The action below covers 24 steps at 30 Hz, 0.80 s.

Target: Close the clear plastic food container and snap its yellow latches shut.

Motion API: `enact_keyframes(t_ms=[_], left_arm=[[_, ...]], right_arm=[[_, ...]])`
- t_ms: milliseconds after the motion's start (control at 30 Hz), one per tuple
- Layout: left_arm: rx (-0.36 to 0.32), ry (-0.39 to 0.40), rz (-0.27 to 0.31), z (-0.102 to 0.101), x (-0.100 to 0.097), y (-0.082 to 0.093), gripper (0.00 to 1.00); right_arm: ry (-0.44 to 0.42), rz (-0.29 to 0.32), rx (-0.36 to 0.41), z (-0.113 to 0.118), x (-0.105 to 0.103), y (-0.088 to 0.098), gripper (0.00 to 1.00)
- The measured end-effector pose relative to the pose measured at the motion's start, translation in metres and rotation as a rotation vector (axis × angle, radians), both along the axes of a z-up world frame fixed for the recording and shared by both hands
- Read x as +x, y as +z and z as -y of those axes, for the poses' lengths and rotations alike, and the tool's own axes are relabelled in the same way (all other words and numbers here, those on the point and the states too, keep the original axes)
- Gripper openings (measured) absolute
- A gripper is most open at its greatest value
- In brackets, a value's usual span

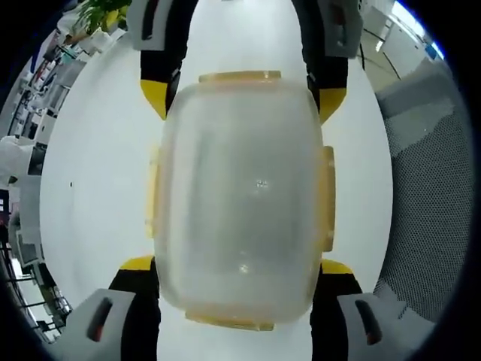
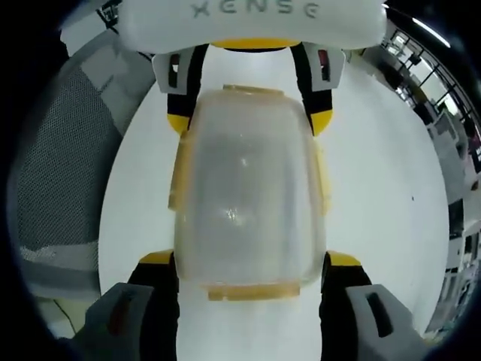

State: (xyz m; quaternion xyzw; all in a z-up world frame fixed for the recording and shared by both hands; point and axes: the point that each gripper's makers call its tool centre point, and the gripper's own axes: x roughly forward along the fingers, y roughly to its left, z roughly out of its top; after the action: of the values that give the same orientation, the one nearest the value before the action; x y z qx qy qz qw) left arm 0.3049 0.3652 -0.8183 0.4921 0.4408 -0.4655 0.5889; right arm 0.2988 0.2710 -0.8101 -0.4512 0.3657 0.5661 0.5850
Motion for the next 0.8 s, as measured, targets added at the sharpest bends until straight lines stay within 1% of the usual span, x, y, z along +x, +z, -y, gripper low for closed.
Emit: enact_keyframes(t_ms=[167, 267, 367, 467, 633, 733, 800], left_arm=[[0.002, 0.005, 0.000, -0.009, 0.001, 0.001, 0.80], [-0.009, 0.010, 0.000, -0.013, 0.001, 0.001, 0.80], [-0.020, 0.011, 0.001, -0.015, 0.001, 0.002, 0.80], [-0.014, 0.011, 0.001, -0.020, 0.003, 0.001, 0.80], [-0.010, -0.005, -0.002, -0.030, 0.012, 0.000, 0.80], [-0.016, -0.017, -0.009, -0.034, 0.017, 0.001, 0.81], [-0.014, -0.024, -0.010, -0.037, 0.022, 0.000, 0.81]], right_arm=[[0.007, -0.001, -0.026, -0.009, 0.002, -0.001, 0.75], [0.009, -0.002, -0.037, -0.012, 0.003, -0.001, 0.75], [0.007, -0.002, -0.039, -0.014, 0.004, -0.001, 0.75], [0.005, -0.002, -0.037, -0.019, 0.005, -0.001, 0.75], [-0.008, -0.004, -0.040, -0.029, 0.012, -0.001, 0.75], [-0.018, -0.005, -0.064, -0.033, 0.017, -0.001, 0.75], [-0.022, -0.004, -0.065, -0.035, 0.020, -0.001, 0.75]])
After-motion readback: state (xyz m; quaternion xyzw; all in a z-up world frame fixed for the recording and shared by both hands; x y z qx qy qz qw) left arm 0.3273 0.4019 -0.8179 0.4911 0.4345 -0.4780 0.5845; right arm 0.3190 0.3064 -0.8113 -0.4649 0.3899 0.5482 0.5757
